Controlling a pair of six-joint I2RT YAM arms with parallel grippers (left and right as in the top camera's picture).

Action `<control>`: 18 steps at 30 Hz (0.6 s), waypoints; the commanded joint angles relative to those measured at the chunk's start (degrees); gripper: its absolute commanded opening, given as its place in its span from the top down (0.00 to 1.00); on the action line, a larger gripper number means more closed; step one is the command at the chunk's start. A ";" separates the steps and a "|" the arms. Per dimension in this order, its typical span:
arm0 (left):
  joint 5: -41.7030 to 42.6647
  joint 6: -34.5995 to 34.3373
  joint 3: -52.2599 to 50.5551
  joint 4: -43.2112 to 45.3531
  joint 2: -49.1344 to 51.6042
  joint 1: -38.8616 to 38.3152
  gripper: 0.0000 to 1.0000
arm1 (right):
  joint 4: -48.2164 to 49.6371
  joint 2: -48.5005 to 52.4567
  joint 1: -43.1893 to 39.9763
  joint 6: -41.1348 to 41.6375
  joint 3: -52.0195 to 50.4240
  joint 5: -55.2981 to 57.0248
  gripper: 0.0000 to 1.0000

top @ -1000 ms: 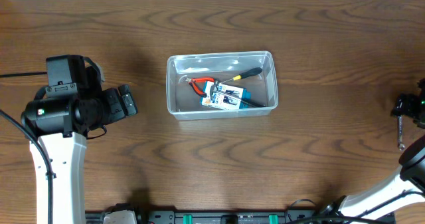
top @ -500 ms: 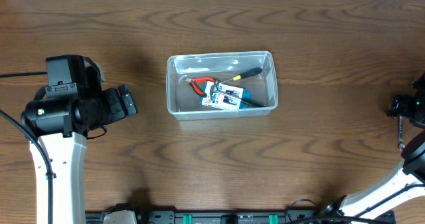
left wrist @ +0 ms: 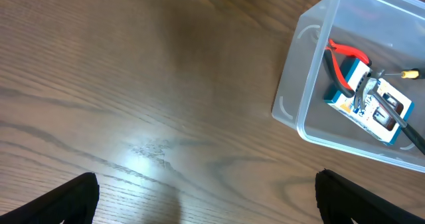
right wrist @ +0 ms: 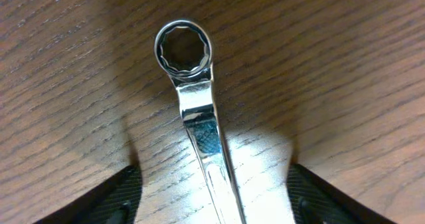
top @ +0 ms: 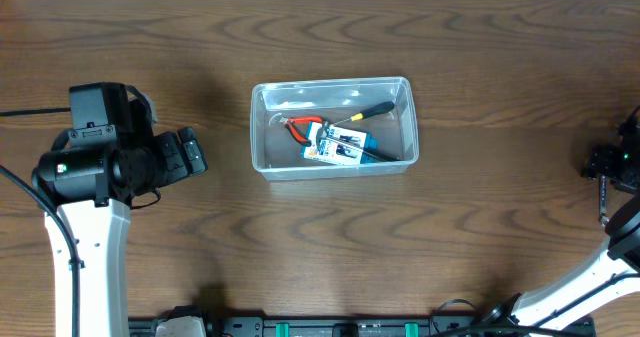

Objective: Pack container
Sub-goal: 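Grasp the silver wrench with the right gripper and lift it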

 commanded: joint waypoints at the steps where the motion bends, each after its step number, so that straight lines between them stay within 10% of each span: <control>1: -0.70 1.16 1.05 0.07 0.22 0.13 0.04 | -0.02 2.29 0.07 -0.37 -0.35 0.26 0.41; 18: -0.70 1.16 1.05 0.04 0.22 0.13 0.04 | 0.26 2.29 0.07 2.43 -0.35 0.07 0.90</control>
